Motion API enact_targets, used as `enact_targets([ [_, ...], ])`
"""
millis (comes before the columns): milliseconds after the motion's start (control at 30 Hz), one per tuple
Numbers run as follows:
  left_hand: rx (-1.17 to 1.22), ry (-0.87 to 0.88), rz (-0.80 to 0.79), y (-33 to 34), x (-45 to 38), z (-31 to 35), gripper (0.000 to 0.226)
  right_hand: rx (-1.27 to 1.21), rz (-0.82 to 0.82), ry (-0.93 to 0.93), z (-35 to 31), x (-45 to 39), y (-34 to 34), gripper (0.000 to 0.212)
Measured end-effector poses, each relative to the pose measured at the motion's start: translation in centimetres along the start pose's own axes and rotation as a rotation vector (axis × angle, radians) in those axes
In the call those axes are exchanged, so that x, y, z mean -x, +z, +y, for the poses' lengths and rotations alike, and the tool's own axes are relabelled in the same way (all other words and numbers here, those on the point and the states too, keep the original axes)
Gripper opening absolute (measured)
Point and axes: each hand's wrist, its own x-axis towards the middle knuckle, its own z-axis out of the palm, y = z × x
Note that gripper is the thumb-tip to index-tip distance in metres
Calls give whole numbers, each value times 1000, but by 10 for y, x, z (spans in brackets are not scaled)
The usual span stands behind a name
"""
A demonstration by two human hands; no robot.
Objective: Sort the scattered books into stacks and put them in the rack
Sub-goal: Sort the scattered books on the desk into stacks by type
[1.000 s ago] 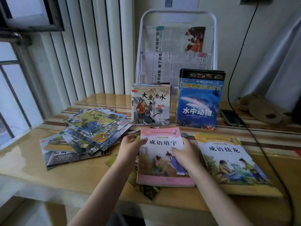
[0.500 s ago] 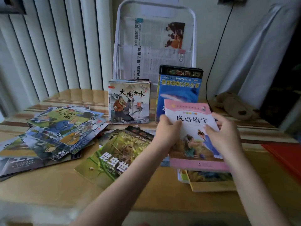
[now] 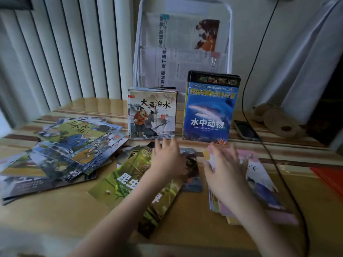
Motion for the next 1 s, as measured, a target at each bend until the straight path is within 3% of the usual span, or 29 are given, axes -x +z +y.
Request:
enact_targets([
  [100, -165, -336, -104, -20, 5, -48, 74, 8, -253, -68, -40, 9, 18, 62],
  [233, -101, -246, 39, -24, 21, -79, 52, -123, -293, -117, -60, 10, 48, 70],
  [300, 140, -248, 121, -36, 23, -90, 46, -295, -319, -86, -64, 6, 54, 74],
  [400, 745, -279, 99, -51, 23, -94, 52, -490, -311, -41, -67, 0, 55, 76],
  [500, 962, -180, 67, -49, 27, -92, 64, -737, -147, 54, -65, -8, 48, 68],
  [600, 1212, -75, 209, -60, 30, -86, 65, -966, 2, 166, -53, -20, 34, 69],
  [667, 1353, 61, 287, -73, 25, -75, 63, -1013, -3, 172, -46, -30, 19, 57],
  [733, 1312, 219, 334, -82, 11, -57, 64, -942, 50, 74, -39, -45, 2, 33],
  [900, 752, 624, 497, -82, -47, 7, 84, -702, 507, -12, -9, -106, -34, 27],
  [1000, 585, 648, 456, -66, -92, 38, 94, -608, 602, 68, 18, -150, -31, 27],
])
